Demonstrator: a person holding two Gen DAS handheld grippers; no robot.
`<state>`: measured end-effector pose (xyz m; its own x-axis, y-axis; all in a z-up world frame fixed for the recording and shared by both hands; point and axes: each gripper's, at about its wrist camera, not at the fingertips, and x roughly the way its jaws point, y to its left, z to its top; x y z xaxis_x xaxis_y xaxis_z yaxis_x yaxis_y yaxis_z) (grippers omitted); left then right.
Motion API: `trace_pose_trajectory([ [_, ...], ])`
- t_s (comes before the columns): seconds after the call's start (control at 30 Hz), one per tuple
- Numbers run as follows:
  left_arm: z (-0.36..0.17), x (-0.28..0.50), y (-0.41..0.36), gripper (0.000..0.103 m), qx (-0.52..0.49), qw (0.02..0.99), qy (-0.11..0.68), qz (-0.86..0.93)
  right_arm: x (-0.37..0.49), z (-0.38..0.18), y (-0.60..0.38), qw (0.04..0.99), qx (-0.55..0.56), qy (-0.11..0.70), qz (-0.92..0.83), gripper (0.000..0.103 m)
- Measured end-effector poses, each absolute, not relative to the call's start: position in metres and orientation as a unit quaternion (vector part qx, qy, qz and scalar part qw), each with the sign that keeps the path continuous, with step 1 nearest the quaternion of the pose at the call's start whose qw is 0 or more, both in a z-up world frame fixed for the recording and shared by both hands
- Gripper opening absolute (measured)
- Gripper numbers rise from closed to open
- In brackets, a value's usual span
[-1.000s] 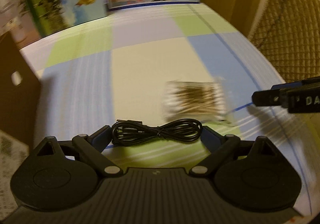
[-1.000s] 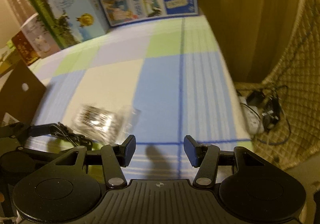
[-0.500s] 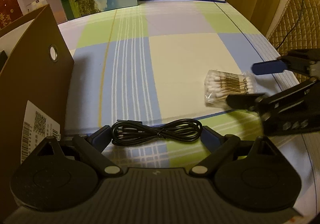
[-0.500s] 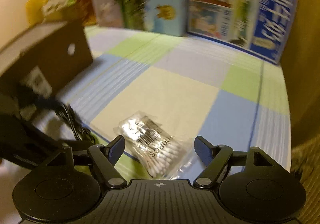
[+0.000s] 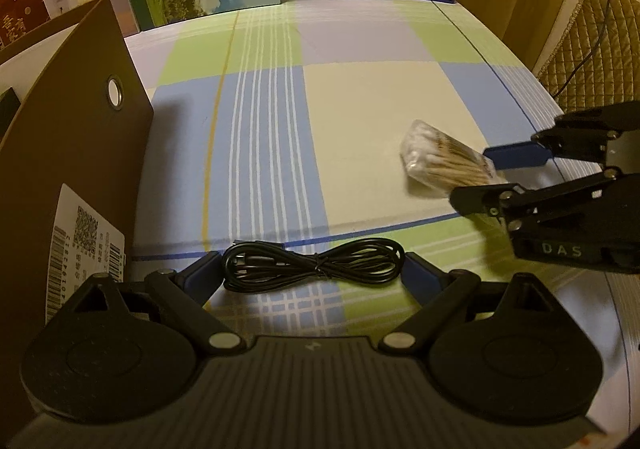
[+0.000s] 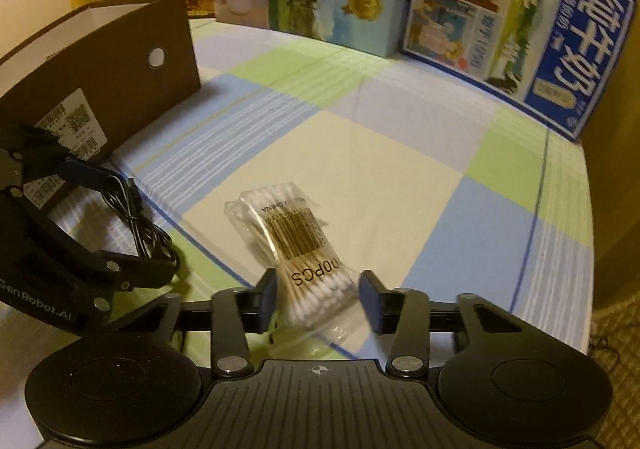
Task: Organize objects
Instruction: 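Grasp the black cable with the left gripper while the right grasps the cotton swab bag, then lift and carry the black cable and swab bag over the box with both grippers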
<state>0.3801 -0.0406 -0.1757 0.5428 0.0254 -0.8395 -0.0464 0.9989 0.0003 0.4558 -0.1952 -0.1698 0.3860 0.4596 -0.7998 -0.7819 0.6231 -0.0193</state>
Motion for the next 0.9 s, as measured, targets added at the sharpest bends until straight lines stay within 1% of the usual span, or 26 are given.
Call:
trace_pose_trajectory([
  [0.23, -0.174, 0.371, -0.044, 0.093, -0.011, 0.878, 0.478, 0.013, 0.439, -0.165, -0.216, 0.813, -0.149, 0.440, 0.351, 0.034],
  [0.53, -0.164, 0.348, -0.051, 0.093, -0.011, 0.880, 0.475, -0.001, 0.416, -0.156, -0.239, 0.810, -0.083, 0.485, 0.318, 0.032],
  [0.9, -0.125, 0.314, -0.051, 0.093, -0.024, 0.894, 0.447, -0.012, 0.388, -0.119, -0.253, 0.819, -0.029, 0.482, 0.311, 0.032],
])
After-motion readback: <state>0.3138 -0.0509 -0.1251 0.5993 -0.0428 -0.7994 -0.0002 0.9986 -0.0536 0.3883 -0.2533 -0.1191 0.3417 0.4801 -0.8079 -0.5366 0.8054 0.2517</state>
